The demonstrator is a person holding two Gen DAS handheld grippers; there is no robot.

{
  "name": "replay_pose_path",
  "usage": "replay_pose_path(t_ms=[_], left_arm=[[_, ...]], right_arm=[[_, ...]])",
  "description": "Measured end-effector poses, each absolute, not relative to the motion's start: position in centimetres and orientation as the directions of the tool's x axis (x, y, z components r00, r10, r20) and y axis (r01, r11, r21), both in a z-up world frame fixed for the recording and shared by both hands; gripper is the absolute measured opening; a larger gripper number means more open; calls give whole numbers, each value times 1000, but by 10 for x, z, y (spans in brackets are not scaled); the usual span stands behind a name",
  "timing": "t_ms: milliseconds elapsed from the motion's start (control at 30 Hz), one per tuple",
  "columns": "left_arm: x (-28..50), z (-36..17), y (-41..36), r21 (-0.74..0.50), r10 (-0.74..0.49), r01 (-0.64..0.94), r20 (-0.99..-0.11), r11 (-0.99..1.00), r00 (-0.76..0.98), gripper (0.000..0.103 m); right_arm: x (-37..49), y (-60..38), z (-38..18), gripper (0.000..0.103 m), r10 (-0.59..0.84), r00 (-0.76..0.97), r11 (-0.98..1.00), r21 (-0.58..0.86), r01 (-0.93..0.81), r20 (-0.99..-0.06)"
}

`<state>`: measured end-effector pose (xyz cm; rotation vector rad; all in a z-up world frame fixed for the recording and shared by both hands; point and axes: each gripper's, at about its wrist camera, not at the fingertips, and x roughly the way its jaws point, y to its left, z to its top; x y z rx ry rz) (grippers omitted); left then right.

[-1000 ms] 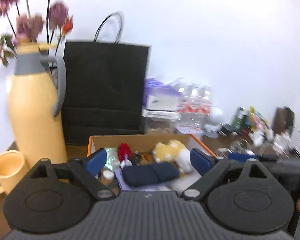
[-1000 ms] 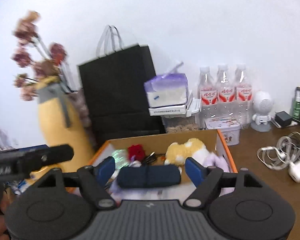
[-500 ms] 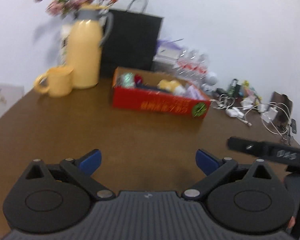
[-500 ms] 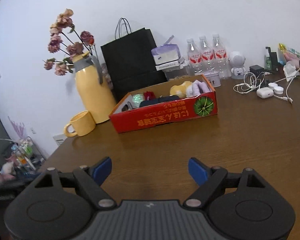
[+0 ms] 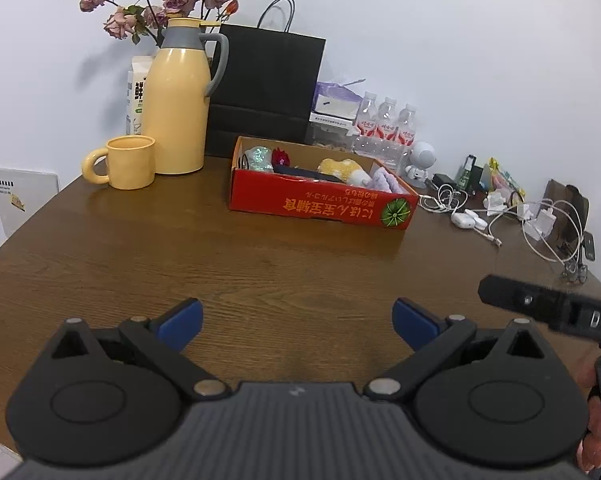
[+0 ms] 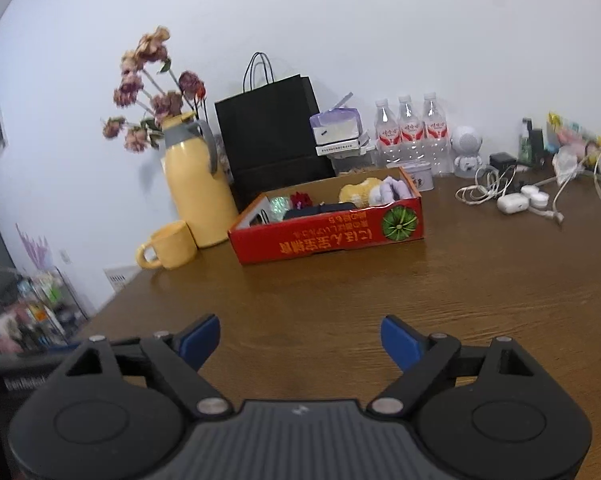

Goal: Organize objects

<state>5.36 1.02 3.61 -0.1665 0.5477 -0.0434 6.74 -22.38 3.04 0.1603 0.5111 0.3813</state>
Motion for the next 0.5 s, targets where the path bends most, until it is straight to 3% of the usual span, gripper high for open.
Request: replay_pose_path(t_ms=[333, 500], left_arm=[[12, 40, -8, 7, 37, -39, -507, 999, 861, 103], [-17, 45, -12, 93, 87, -50, -459, 994, 884, 103]], right_arm=[[17, -220, 29, 89, 303, 832, 950, 76, -304, -464], [-18, -224, 14, 89, 287, 833, 958, 134, -254, -473]])
